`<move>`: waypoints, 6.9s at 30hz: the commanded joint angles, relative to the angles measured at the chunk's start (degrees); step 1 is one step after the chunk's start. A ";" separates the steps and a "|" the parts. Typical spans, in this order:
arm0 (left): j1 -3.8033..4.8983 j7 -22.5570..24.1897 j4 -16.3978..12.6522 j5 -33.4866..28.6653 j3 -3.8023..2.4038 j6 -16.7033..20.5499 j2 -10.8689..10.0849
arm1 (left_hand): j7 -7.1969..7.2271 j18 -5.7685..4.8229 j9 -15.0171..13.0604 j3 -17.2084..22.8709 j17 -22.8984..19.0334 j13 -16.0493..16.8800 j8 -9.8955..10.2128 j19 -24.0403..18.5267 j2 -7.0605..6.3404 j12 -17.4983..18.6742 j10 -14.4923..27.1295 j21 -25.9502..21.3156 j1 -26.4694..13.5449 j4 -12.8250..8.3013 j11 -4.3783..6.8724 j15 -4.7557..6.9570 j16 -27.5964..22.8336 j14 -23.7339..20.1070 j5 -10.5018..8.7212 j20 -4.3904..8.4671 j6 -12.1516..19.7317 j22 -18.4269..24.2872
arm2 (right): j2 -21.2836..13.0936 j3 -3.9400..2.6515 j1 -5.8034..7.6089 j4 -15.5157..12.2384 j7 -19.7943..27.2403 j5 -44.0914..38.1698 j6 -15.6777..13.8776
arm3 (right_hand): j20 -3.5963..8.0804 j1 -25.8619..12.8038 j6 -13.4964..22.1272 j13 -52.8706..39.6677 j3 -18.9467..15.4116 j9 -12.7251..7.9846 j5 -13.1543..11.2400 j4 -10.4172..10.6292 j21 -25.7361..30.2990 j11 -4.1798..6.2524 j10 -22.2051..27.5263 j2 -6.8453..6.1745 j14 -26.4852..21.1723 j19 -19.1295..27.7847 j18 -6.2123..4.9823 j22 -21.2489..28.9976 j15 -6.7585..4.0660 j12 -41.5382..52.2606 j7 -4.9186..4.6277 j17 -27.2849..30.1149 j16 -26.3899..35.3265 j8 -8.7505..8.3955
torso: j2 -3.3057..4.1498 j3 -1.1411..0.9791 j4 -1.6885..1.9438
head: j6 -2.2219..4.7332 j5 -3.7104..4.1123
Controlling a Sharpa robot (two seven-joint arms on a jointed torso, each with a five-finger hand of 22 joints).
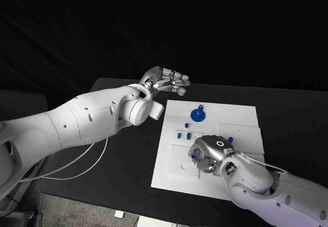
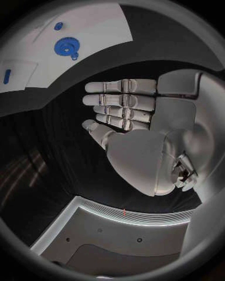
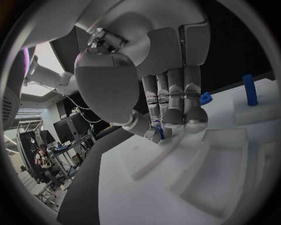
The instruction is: Assemble the parts on the task board
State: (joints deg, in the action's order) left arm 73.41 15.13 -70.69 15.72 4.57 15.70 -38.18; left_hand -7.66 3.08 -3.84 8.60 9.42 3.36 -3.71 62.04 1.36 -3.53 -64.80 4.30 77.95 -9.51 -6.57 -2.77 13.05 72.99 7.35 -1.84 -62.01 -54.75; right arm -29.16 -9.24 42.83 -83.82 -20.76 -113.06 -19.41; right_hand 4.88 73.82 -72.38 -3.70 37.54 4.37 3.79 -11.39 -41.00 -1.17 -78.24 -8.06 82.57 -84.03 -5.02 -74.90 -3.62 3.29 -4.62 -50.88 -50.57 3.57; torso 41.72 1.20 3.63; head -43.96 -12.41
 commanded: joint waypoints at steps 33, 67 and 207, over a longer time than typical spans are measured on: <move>0.07 -0.06 0.39 0.08 -0.04 -1.20 -0.20 | -0.06 1.16 0.02 -0.19 -0.05 0.02 0.06 0.09 -0.45 -0.01 0.81 -0.31 0.08 0.82 -0.11 -0.31 -0.13 0.00 0.14 -0.06 0.75 1.01 | -4.97 -0.98 0.32 -5.73 -1.47 3.87 -5.80 | -2.37 -0.49 6.83 0.29 -8.26 -0.64 4.34 6.21 11.94 -3.22 10.95 -6.79 -0.35 -2.79 -3.54 0.82 2.17 0.12 -1.42 5.43 1.51 0.02 | -0.01 -0.04 -0.04 | 0.52 0.83; 0.06 0.67 -0.05 -0.60 -0.04 -0.60 -0.81 | -0.04 1.15 0.02 0.07 -0.12 0.01 0.05 0.02 -0.47 -0.01 0.50 -0.22 0.38 0.79 -0.03 -0.29 -0.26 -0.13 0.38 -0.04 0.60 1.59 | -12.38 -11.20 3.01 -5.04 -0.89 6.61 13.58 | -3.56 3.30 12.49 0.34 -16.48 -0.79 -0.66 11.06 11.27 -4.88 17.59 -5.39 -0.57 -2.66 -5.76 8.98 3.39 0.15 -0.93 7.13 0.00 -0.01 | 0.03 -0.07 -0.27 | 2.52 3.55; -0.03 0.15 1.63 -0.89 0.03 -2.37 0.62 | -0.11 1.23 0.03 1.75 -0.17 0.01 0.06 -0.34 -0.88 0.00 0.80 -0.23 -0.33 1.06 -0.12 -0.31 -0.27 -0.12 2.34 -0.04 0.72 -0.21 | -0.96 1.83 2.68 -5.57 3.44 1.10 5.21 | 0.34 -0.64 -0.86 -0.02 2.32 0.36 -0.19 -0.62 7.06 0.17 -1.18 0.59 -0.14 -2.52 -2.19 5.85 -0.37 0.22 0.33 5.19 1.18 0.11 | -0.02 -0.08 -0.36 | -0.01 0.93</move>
State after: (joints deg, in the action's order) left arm 73.35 14.84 -68.98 15.18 4.64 14.11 -37.68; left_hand -7.65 3.99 -3.84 10.17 9.25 3.36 -3.71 62.04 0.83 -3.53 -64.38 4.30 77.87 -8.64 -6.57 -2.77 13.05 72.99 9.59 -1.84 -61.61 -54.96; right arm -30.19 -7.44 45.60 -89.42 -17.24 -110.73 -14.46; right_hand 4.79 73.26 -72.70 -3.61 39.60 4.65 3.33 -12.05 -33.86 -2.84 -76.82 -7.92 82.40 -84.14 -6.61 -69.01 -3.67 3.31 -4.31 -45.60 -49.47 3.50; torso 41.67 1.13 3.32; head -43.88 -11.44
